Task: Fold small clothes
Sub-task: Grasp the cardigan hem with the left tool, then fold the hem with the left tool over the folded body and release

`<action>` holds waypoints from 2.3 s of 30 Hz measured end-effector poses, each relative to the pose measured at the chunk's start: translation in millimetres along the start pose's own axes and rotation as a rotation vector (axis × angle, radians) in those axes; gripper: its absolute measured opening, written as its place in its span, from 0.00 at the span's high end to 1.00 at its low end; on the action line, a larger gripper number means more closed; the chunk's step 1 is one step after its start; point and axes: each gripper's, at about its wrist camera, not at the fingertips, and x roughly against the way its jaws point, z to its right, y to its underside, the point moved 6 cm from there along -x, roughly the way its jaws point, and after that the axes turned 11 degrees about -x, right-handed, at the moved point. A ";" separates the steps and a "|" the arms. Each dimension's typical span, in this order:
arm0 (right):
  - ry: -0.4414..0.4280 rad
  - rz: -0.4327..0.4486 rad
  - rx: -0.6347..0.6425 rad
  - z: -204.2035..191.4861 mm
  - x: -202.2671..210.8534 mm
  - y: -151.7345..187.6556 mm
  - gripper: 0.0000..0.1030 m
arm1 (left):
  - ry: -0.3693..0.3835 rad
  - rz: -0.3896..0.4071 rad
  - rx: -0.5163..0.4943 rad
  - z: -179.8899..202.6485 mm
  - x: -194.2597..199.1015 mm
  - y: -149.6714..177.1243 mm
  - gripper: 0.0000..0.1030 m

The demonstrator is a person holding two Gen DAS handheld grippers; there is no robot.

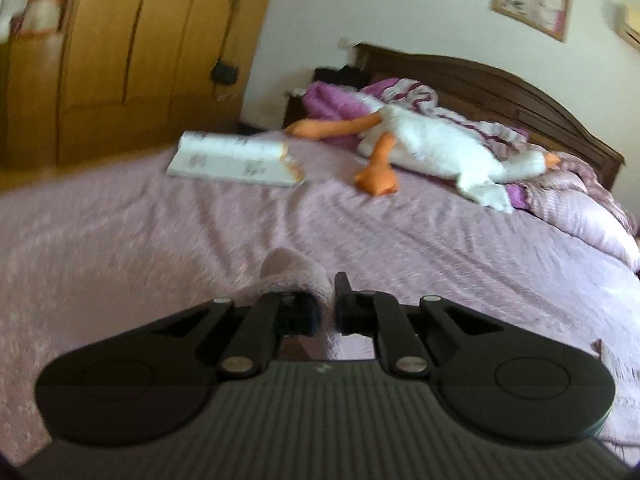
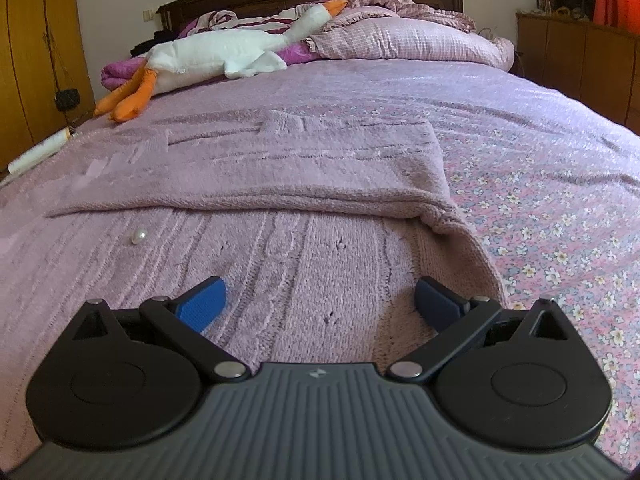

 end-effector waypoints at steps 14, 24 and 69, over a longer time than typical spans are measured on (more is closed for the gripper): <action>-0.127 0.044 -0.120 10.5 40.2 -33.5 0.00 | 0.195 0.044 -0.162 144.7 0.3 -13.4 0.91; -0.125 0.067 -0.160 27.6 59.2 -35.6 0.00 | 0.289 -0.067 -0.247 208.6 -23.9 37.5 0.91; -0.155 0.008 -0.187 10.6 59.7 -17.2 0.00 | 0.401 -0.375 -0.300 171.8 32.8 86.1 0.33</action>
